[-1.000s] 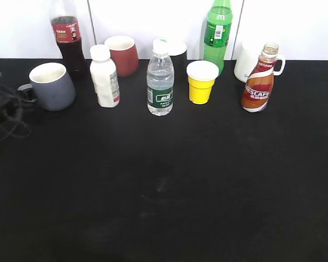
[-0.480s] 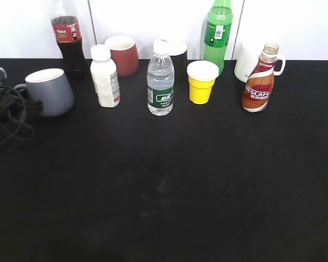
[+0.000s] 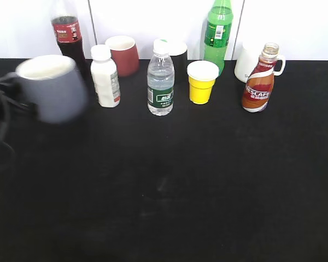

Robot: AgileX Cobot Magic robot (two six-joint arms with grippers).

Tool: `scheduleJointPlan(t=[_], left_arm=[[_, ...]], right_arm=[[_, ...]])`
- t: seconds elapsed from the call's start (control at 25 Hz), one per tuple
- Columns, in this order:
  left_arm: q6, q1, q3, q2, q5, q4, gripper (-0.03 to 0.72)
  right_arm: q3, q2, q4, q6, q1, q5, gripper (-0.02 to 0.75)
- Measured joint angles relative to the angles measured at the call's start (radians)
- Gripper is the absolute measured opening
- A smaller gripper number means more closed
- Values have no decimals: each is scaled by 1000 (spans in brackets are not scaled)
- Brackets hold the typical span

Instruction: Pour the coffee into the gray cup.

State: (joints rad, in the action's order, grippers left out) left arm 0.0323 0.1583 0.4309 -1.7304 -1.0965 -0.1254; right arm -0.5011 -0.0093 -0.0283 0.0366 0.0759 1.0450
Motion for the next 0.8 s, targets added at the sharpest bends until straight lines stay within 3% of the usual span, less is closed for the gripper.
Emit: scheduleJointPlan(t=[0.2, 0.32, 0.64, 0.8], left_arm=[[0, 229, -15, 14, 1, -8, 43], [0, 318, -15, 9, 1, -9, 43], [0, 340, -15, 5, 1, -11, 44], [0, 340, -15, 5, 1, -11, 46]], right_arm=[[0, 0, 0, 0, 0, 0, 588], [0, 0, 0, 0, 0, 0, 588], [-15, 0, 2, 0, 0, -37, 588], [15, 65, 3, 0, 0, -430, 588]])
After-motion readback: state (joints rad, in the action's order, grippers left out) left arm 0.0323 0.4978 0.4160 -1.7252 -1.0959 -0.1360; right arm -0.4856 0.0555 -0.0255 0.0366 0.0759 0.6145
